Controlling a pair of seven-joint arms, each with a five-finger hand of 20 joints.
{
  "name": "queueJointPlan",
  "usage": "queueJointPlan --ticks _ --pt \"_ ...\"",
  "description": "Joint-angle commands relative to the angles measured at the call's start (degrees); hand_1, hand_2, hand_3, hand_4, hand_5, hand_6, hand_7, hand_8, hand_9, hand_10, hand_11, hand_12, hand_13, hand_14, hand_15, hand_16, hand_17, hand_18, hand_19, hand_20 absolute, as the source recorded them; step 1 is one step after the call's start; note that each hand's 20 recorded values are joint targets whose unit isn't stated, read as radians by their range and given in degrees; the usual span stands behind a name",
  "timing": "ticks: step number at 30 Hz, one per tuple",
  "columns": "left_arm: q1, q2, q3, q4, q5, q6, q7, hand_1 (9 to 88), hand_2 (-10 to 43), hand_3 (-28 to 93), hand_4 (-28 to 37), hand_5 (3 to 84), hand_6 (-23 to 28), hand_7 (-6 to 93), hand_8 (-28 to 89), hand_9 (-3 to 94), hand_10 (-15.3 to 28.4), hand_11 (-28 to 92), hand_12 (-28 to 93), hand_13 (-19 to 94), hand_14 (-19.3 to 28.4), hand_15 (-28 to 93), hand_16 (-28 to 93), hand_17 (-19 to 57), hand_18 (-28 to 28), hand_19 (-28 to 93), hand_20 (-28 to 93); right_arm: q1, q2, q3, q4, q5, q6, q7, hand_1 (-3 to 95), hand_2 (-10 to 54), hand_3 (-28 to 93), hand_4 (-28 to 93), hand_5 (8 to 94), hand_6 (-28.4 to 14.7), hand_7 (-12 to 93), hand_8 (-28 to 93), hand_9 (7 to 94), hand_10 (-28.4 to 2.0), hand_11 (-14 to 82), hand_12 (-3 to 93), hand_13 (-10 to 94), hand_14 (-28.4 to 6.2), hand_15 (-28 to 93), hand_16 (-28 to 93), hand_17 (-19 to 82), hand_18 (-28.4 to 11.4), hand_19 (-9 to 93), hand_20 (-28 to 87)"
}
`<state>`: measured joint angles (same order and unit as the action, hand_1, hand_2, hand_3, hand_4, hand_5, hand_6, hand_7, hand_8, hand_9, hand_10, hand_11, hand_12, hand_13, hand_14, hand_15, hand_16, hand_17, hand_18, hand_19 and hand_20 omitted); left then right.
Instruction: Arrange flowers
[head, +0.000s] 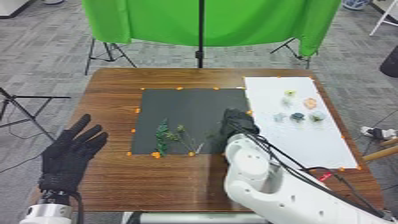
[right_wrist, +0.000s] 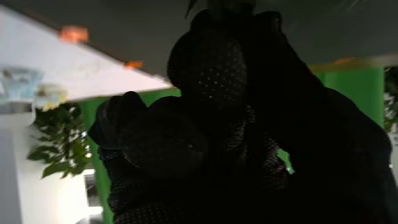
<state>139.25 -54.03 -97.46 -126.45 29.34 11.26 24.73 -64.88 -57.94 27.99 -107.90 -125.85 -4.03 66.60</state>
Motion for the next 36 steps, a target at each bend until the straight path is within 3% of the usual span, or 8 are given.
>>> queueJointPlan --ticks 1,8,13,16,18,23,25,36 --pt "0.58 -1.18 -0.31 -0.17 0.79 -0.1 -1.19 21.6 5.8 79 -28.3 37.1 7.8 10.9 -10 35.2 20.0 21 10 24 27.9 48 -9 -9.2 28.1 57 9 -1.18 -0.1 -0.26 -0.75 0.07 -1.11 0.04 55.9 -9.5 67 -28 88.9 -3.1 21 8 90.2 -11.0 45.2 23.4 83 -7.5 75 20 40 -25.2 93 43" --pt "0.58 -1.49 -0.1 -0.2 0.89 -0.15 -1.08 21.7 5.7 79 -28.3 37.2 7.9 10.9 -10 35.2 20.1 21 10 24 27.9 47 -9 -9.2 28.0 57 9 -0.57 0.72 -0.83 -0.66 -1.6 -0.54 0.58 52.9 -9.5 60 -28 86.9 -3.6 19 7 89.0 -11.7 44.5 21.6 83 -7.3 72 20 40 -26.0 93 37" --pt "0.92 -1.98 -0.45 -0.33 1.18 -0.17 -1.1 21.8 5.7 79 -28.3 37.2 7.9 10.9 -10 35.2 20.1 21 10 24 27.9 47 -9 -9.2 28.0 57 9 -0.79 1.79 -0.1 -1.53 -3.79 -1.46 0.96 46.9 -9.5 64 -28 83.4 -4.1 17 3 86.4 -12.8 45.8 21.4 81 -8.7 74 21 38 -28.1 93 36" --pt "0.69 -2.71 -0.69 -0.3 1.64 -0.47 -2.09 21.8 5.8 79 -28.3 37.2 7.9 10.9 -10 35.2 20.1 21 10 24 28.0 47 -9 -9.2 28.0 57 9 -1.17 2.43 0.79 -2.03 -3.59 -1.06 1.29 44.8 -9.5 67 -28 81.5 -4.2 18 -5 84.9 -13.3 46.8 21.1 79 -9.3 75 21 37 -28.3 92 37" --pt "0.97 -1.76 -0.28 -0.38 0.86 0.23 -1.15 21.8 5.7 79 -28.3 37.2 7.9 10.9 -10 35.3 20.1 21 10 24 28.0 47 -9 -9.2 28.0 57 9 -1.36 2.48 1.67 -2.35 -2.63 -0.83 1.3 43.9 -9.5 67 -28 81.1 -4.2 18 -9 84.5 -13.5 47.1 21.1 78 -9.6 76 21 37 -28.4 92 37" --pt "1.18 -1.74 -0.37 -0.43 0.89 0.29 -0.85 21.8 5.7 79 -28.3 37.3 8.0 10.8 -10 35.2 20.1 21 10 24 27.9 48 -9 -9.2 28.0 57 9 -2.64 2.44 5.17 -4.92 -0.73 0.24 0.41 42.2 -9.5 65 -28 80.4 -4.6 18 -11 83.8 -13.9 47.7 21.3 78 -10.0 76 21 37 -28.4 92 38" --pt "1.22 -0.85 -0.06 -0.39 0.26 0.62 -0.1 21.9 5.7 79 -28.3 37.3 8.0 10.8 -10 35.2 20.0 21 10 24 27.9 48 -9 -9.2 28.0 57 9 -2.78 2.28 6.19 -5.7 0.3 -0.67 0.35 41.8 -9.5 65 -28 80.4 -4.7 18 -11 84.0 -14.0 47.8 21.1 78 -10.1 76 21 37 -28.4 91 38" --pt "1.2 -1.36 -0.08 -0.27 0.41 0.46 -0.18 22.1 5.8 79 -28.3 37.4 8.1 10.8 -10 35.2 20.1 21 10 24 28.0 48 -9 -9.2 27.9 57 9 -6.64 4.83 10.29 -7.41 4.24 -3.37 2.71 40.3 -9.5 65 -28 81.0 -5.7 17 -11 83.5 -14.9 47.0 21.1 77 -10.9 77 20 37 -28.4 91 39"
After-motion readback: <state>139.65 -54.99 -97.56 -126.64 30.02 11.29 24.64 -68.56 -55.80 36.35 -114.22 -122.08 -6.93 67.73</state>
